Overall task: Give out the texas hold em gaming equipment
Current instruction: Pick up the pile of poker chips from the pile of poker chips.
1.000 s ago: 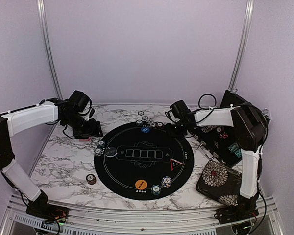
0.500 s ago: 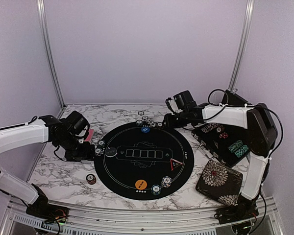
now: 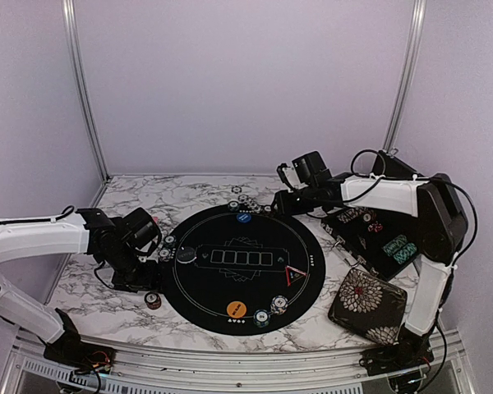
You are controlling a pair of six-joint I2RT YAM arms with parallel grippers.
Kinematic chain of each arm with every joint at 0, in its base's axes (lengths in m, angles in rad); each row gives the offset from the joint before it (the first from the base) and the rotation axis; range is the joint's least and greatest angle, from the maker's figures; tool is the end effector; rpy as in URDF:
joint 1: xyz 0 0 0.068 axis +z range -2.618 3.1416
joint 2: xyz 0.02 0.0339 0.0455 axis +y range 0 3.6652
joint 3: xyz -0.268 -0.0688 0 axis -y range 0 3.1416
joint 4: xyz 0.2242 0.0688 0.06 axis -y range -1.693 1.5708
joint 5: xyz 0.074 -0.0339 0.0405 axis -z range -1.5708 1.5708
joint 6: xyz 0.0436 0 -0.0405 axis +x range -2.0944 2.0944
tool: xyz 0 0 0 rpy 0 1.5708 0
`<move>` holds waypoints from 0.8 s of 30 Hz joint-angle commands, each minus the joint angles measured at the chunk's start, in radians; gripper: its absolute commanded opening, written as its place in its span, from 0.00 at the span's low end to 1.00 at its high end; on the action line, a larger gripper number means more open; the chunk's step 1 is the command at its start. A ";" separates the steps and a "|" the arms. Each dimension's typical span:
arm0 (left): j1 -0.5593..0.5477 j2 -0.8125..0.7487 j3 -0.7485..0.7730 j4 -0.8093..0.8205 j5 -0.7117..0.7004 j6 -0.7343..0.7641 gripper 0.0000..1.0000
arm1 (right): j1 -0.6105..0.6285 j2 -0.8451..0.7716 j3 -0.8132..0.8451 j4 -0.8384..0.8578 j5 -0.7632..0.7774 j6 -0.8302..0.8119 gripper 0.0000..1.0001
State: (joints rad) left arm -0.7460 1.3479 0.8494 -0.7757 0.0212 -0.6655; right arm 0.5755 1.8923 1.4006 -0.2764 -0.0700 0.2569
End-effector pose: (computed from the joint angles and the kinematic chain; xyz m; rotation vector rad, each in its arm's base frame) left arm 0.1615 -0.1505 0.2079 0.1219 2.9113 -0.3059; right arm 0.3466 0.2285 0.2332 -0.4142 2.3539 0.4866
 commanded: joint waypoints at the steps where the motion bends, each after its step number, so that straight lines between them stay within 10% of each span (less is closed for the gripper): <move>1: -0.018 0.038 -0.006 -0.031 -0.015 -0.002 0.78 | 0.012 -0.052 -0.009 0.029 -0.006 0.002 0.41; 24: -0.064 0.166 0.038 -0.031 -0.057 0.031 0.65 | 0.011 -0.100 -0.060 0.046 0.012 0.003 0.41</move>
State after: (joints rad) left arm -0.7998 1.4963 0.8536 -0.7761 -0.0147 -0.6495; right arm 0.5793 1.8309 1.3491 -0.2584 -0.0689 0.2577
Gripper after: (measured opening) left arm 0.655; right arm 0.411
